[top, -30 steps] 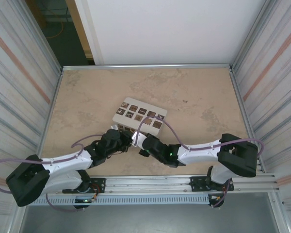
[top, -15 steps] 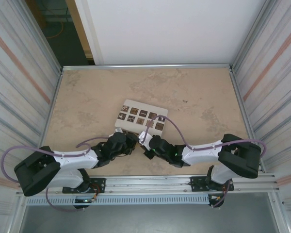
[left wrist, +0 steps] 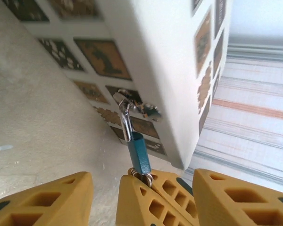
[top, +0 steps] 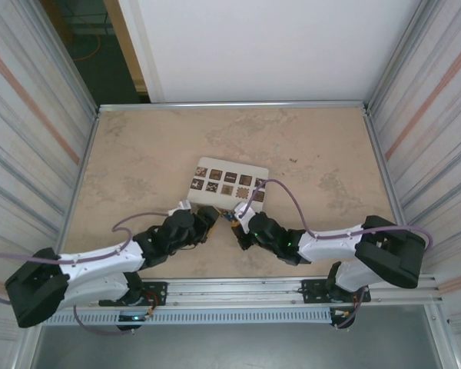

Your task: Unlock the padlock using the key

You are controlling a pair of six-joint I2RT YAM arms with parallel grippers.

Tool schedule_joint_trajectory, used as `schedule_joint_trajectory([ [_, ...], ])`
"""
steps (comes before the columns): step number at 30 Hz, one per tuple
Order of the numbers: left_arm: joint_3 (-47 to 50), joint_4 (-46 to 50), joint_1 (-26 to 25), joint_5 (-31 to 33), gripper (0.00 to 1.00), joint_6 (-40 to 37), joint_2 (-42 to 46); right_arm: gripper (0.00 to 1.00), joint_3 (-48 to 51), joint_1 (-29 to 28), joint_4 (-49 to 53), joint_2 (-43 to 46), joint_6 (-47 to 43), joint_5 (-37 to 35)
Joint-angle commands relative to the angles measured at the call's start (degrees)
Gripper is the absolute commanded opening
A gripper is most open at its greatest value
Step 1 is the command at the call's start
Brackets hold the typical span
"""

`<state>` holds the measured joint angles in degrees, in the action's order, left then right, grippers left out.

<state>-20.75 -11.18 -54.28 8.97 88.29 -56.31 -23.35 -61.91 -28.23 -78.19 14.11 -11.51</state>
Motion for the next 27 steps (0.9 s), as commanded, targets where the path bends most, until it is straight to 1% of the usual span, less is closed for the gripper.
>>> schedule_joint_trajectory([
  [1, -4.80, 11.23, 0.79, 5.36, 0.62, -9.97, 3.68, 0.00, 2.07, 2.54, 1.14, 3.02, 8.50, 2.78],
  [5, -8.63, 16.74, 1.84, 8.54, 0.63, -17.62, 5.39, 0.00, 3.97, 6.26, 3.54, 5.85, 13.73, 6.73],
  [8, -10.80, 19.48, 2.79, 10.72, 0.67, -22.38, 5.36, 0.00, 3.98, 11.25, 6.61, 6.90, 18.28, 13.63],
  [10, -11.32, 20.14, 4.20, 10.61, 0.68, -24.53, 5.08, 0.00, 3.74, 14.00, 8.33, 7.14, 20.78, 17.45],
  [14, -10.81, 19.76, 8.90, 6.76, 0.71, -26.77, 4.64, 0.00, 3.98, 18.02, 8.37, 6.70, 25.49, 23.43],
  [18, -10.89, 20.05, 14.75, 1.96, 0.73, -29.10, 3.96, 0.00, 3.79, 21.13, 7.42, 3.71, 30.24, 27.95],
  [22, -11.32, 18.99, 20.40, -4.68, 0.76, -31.90, 2.48, 0.00, 3.51, 22.09, 6.84, 1.95, 33.19, 28.01],
  [27, -12.50, 16.29, 25.23, -11.23, 0.81, -37.49, -1.74, 0.00, 4.06, 23.53, 6.81, 1.88, 34.58, 26.81],
])
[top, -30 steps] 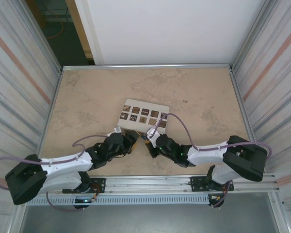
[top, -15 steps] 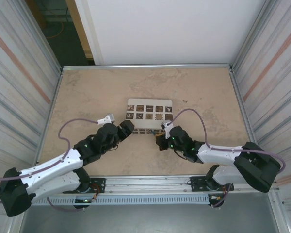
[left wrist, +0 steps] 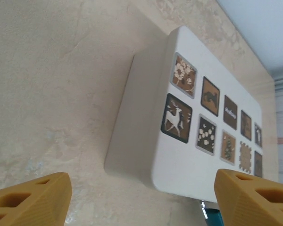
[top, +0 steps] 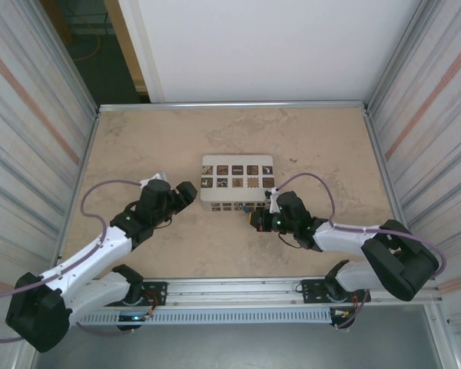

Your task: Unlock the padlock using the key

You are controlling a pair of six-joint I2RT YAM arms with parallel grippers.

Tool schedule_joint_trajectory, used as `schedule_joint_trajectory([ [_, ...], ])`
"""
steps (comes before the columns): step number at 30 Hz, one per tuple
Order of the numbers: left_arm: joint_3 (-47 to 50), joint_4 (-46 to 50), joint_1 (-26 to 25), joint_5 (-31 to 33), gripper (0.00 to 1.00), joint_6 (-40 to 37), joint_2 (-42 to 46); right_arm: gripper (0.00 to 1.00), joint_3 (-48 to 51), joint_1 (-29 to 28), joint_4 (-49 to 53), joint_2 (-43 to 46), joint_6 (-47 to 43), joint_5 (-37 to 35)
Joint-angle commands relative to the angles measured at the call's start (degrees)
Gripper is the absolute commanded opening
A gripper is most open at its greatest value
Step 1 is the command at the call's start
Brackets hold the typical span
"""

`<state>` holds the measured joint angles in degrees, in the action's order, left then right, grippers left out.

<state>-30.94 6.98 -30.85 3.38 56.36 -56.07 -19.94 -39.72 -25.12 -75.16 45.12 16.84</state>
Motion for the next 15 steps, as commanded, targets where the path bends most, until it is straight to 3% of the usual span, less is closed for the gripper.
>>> schedule_joint_trajectory([
  [1, -2.65, -2.51, 2.49, -7.00, 0.81, -6.36, -3.12, 0.00, 0.67, 1.52, 3.68, -1.22, 3.57, -1.42],
  [9, -9.26, -6.74, 5.32, -18.52, 0.84, -13.20, -17.98, 0.00, 0.39, 2.10, 3.32, -2.39, 3.50, -0.61],
  [11, -11.27, -8.03, 5.45, -21.08, 0.84, -14.29, -21.98, 0.05, 0.48, 2.20, 3.28, -2.24, 3.35, -0.76],
  [15, -14.84, -7.58, 5.70, -22.05, 0.84, -15.31, -27.70, 0.09, 0.47, 2.64, 3.41, -2.35, 3.22, -0.28],
])
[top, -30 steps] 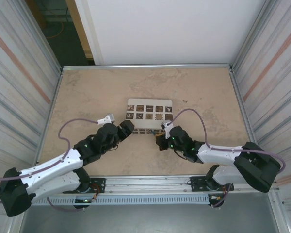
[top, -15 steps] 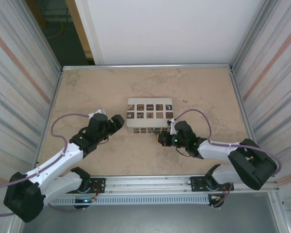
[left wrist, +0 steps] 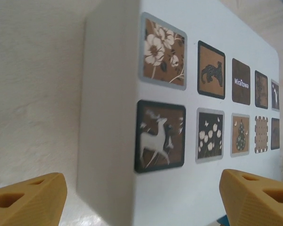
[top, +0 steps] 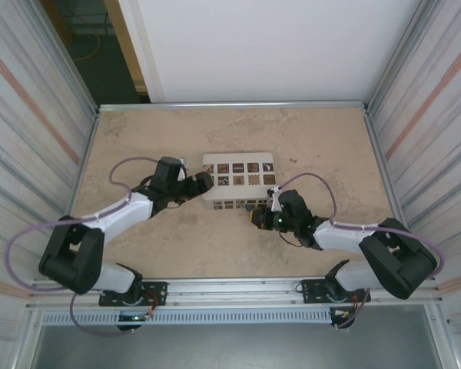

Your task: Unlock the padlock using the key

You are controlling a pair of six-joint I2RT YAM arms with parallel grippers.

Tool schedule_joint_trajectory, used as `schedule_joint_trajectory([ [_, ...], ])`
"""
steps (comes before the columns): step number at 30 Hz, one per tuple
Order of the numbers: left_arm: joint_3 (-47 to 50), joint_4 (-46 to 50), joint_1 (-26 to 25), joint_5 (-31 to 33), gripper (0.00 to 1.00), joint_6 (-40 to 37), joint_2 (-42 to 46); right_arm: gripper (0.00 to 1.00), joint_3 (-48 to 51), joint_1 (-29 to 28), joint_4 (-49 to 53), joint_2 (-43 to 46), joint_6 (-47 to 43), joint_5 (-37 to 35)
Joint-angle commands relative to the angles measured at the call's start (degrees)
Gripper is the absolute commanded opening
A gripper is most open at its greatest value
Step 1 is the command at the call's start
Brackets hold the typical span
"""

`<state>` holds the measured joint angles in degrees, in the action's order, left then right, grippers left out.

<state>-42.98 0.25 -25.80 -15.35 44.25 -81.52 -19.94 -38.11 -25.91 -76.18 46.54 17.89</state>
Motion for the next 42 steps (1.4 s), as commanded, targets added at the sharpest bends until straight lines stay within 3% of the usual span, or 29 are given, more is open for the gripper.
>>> schedule_joint_trajectory([
  [1, -3.30, -0.75, 0.67, -2.81, 0.84, -3.33, -3.35, 0.09, 0.48, 1.21, 4.24, -1.35, 1.80, -1.21],
  [11, -4.38, -0.87, 0.84, -3.24, 0.83, -3.37, -9.67, 0.18, 0.39, 2.78, 6.77, -0.21, 1.06, -0.98],
  [23, 1.59, -2.01, 0.66, -2.93, 0.80, -1.50, -7.77, 0.35, -0.16, 5.83, 11.88, 4.86, -3.14, 1.21],
  [31, 6.24, -2.66, -1.26, -2.02, 0.79, 0.43, -4.83, 0.58, -1.38, 7.51, 8.20, 8.23, -8.08, 7.24],
  [36, 9.01, -2.82, -2.81, 0.07, 0.79, 2.40, -1.98, 0.65, -1.90, 8.61, 3.46, 7.50, -10.08, 6.98],
  [42, 11.50, -2.34, -4.24, 1.13, 0.79, 4.04, 1.56, 0.66, -4.79, 10.38, -2.21, 2.68, -14.45, 8.90],
])
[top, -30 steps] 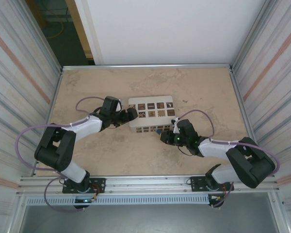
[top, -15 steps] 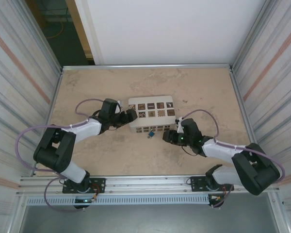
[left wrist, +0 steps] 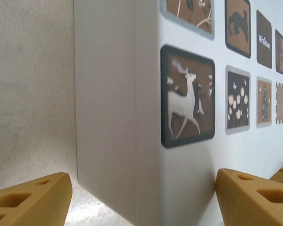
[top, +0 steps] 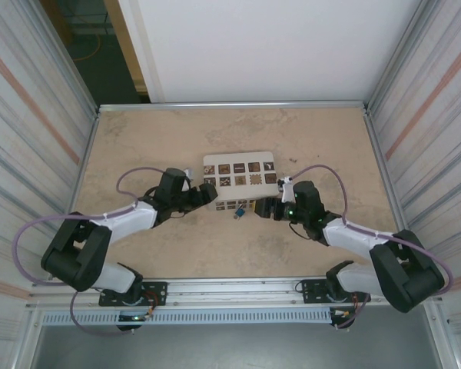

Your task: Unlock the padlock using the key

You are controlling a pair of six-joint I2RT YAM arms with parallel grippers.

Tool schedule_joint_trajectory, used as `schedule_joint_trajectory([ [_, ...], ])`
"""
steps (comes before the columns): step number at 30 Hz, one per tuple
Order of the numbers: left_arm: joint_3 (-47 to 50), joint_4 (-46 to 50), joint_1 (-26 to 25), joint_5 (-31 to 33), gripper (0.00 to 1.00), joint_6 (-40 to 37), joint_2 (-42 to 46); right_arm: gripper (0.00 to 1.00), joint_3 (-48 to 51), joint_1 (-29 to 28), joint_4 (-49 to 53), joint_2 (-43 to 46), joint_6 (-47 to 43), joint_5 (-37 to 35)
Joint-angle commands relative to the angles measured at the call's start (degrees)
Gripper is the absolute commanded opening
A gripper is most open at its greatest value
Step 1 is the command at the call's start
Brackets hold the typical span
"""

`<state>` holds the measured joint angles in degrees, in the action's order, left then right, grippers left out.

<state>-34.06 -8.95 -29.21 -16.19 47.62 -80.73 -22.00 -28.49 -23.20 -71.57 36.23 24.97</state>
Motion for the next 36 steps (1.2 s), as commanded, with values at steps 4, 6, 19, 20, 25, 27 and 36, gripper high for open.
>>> schedule_joint_trajectory([
  [4, 3.43, 7.25, -1.74, 2.36, 0.78, 1.40, 2.42, 0.66, -5.87, 1.83, -5.69, -6.00, -8.19, 3.22],
  [6, 3.74, 7.36, -2.20, 2.78, 0.79, 1.90, 3.22, 0.66, -7.19, 2.53, -6.06, -8.12, -10.22, 3.71],
  [19, 1.10, 13.75, -2.38, 5.52, 0.78, 0.43, 12.19, 0.66, -7.91, 5.29, -9.76, -12.42, -12.02, 5.19],
  [20, 0.41, 14.77, -2.42, 5.92, 0.78, 0.00, 13.17, 0.66, -7.31, 5.29, -9.55, -11.88, -11.88, 5.36],
  [25, -3.51, 19.63, -2.32, 8.10, 0.70, -2.76, 16.67, 0.75, -3.37, 5.23, -10.52, -8.25, -9.25, 4.37],
  [27, -5.11, 20.28, -2.34, 7.92, 0.65, -4.00, 17.01, 0.80, -1.88, 4.99, -11.32, -6.71, -8.14, 4.14],
  [36, -13.97, 19.61, -1.84, 1.30, 0.47, -8.12, 9.28, 1.00, 0.49, 1.41, -16.85, -6.79, -3.25, 5.89],
])
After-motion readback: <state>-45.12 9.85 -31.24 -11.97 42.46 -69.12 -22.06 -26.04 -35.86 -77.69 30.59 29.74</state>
